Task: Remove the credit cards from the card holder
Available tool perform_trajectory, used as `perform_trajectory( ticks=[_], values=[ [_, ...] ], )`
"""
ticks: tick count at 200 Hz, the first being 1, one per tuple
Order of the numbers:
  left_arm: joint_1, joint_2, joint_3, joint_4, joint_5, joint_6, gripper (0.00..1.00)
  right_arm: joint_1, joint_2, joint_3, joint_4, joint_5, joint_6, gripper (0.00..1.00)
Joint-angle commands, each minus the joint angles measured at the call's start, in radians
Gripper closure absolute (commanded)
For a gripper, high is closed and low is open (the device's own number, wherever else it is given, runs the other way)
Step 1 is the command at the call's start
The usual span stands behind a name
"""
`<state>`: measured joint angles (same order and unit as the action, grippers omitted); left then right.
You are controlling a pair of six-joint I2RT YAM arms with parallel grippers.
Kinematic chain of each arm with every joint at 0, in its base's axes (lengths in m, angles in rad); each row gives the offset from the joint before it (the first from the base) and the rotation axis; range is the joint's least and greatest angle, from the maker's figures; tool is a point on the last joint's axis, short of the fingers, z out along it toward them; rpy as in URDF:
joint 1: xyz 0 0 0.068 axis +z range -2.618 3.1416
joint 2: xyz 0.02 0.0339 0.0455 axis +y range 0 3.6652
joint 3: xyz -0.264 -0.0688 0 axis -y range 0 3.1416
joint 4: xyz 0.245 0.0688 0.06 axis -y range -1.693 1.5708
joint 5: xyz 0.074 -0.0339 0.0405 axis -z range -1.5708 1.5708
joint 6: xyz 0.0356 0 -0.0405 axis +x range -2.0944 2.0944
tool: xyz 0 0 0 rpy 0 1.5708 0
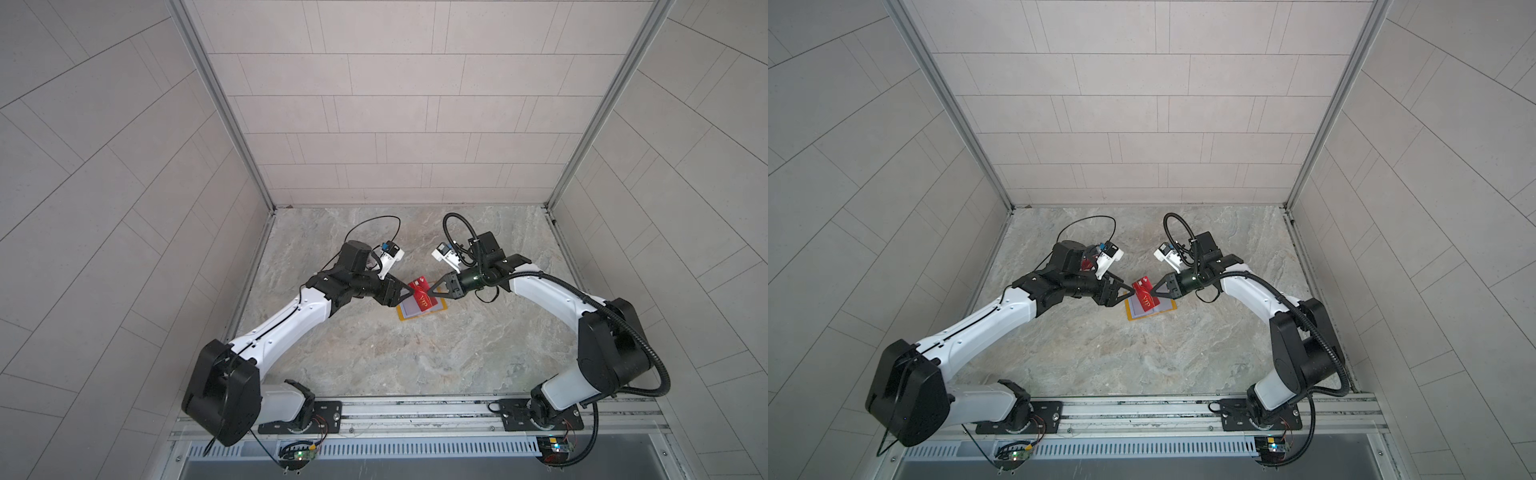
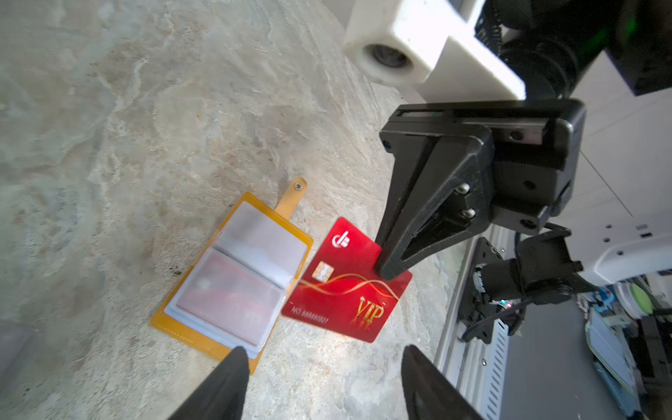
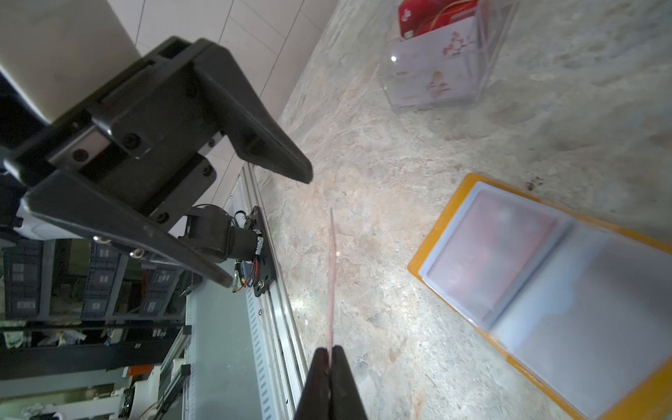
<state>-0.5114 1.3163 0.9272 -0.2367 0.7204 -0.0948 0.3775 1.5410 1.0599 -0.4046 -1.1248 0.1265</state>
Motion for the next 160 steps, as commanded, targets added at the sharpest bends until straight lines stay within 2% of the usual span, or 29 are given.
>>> perform_trajectory(
  ticks=[1,28,97,119,160],
  values=[
    [0.001,0.002,0.029,-0.044,0.095,0.037,0.35,0.018,-0.020,0.000,-0.029,-0.056,-0.099,1.00],
    [0.001,0.026,0.047,-0.067,0.122,0.046,0.41,0.038,-0.020,0.013,-0.081,-0.067,-0.148,1.00],
    [-0.001,0.037,0.064,-0.093,0.182,0.066,0.49,0.082,-0.011,0.046,-0.154,-0.073,-0.222,1.00],
    [-0.007,0.045,0.072,-0.103,0.243,0.077,0.58,0.084,-0.002,0.059,-0.157,-0.073,-0.228,1.00],
    [-0.048,0.074,0.099,-0.197,0.256,0.160,0.79,0.084,0.017,0.108,-0.231,-0.070,-0.284,1.00]
  ],
)
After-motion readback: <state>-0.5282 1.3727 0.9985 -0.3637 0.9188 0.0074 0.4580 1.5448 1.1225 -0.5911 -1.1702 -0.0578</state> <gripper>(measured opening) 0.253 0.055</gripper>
